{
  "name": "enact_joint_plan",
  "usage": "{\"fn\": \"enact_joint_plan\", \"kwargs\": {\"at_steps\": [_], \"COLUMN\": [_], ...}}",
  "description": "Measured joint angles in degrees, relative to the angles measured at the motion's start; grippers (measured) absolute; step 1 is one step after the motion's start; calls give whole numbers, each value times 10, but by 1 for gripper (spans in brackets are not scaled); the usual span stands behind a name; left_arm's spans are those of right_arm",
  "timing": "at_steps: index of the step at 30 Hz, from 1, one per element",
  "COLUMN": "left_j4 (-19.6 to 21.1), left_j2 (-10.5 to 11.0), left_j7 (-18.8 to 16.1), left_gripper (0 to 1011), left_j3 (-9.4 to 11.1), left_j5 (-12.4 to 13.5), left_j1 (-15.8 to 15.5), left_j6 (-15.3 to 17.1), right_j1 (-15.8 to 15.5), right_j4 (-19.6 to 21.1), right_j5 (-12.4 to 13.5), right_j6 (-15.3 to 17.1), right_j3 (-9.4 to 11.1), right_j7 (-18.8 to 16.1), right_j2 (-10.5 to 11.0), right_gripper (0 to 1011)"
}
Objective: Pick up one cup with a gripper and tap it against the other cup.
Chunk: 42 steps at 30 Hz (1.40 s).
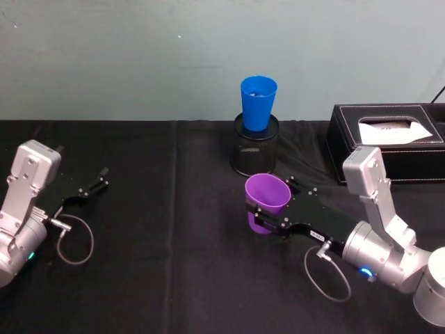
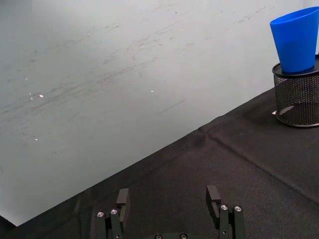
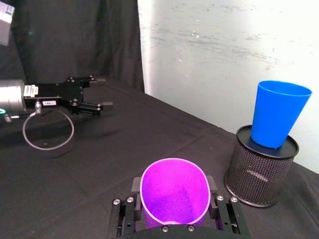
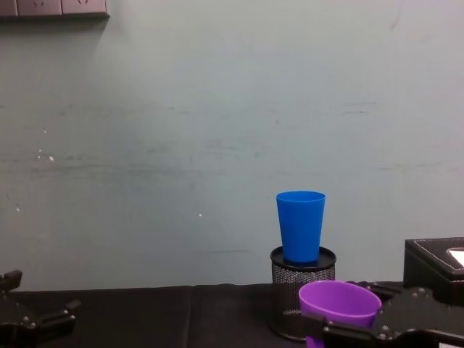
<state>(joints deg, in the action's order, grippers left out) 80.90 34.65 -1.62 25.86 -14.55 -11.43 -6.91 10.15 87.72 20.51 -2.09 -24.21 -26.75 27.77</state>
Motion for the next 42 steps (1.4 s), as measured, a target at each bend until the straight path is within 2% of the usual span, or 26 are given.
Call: {"fn": "enact_joint_plan", "kwargs": {"at_steps": [6,14,24,31,42], "left_j4": [0,0,0,0,0], "left_j2": [0,0,0,0,0], "left_j7": [0,0,0,0,0], "left_gripper": [1000,1000,1000,1000,1000], "left_j3": [0,0,0,0,0], "left_j5": [0,0,0,0,0], "left_j1": [0,0,0,0,0], "left_j6": [0,0,0,0,0], "right_j1": [-5,-10,-10,-7,-9], "right_j4": [-18,-36,-42,-45,-50], "right_j5": [-16,-18,-35,-35,-35], "right_j6": [-19,-43,-28,-9,-10], "right_j3": [2,10,8,8,11], "right_j7": [1,0,0,-4,2], "right_j2": [-13,-26,-33,-36,-44], "right_gripper": [734,734,734,734,734]}}
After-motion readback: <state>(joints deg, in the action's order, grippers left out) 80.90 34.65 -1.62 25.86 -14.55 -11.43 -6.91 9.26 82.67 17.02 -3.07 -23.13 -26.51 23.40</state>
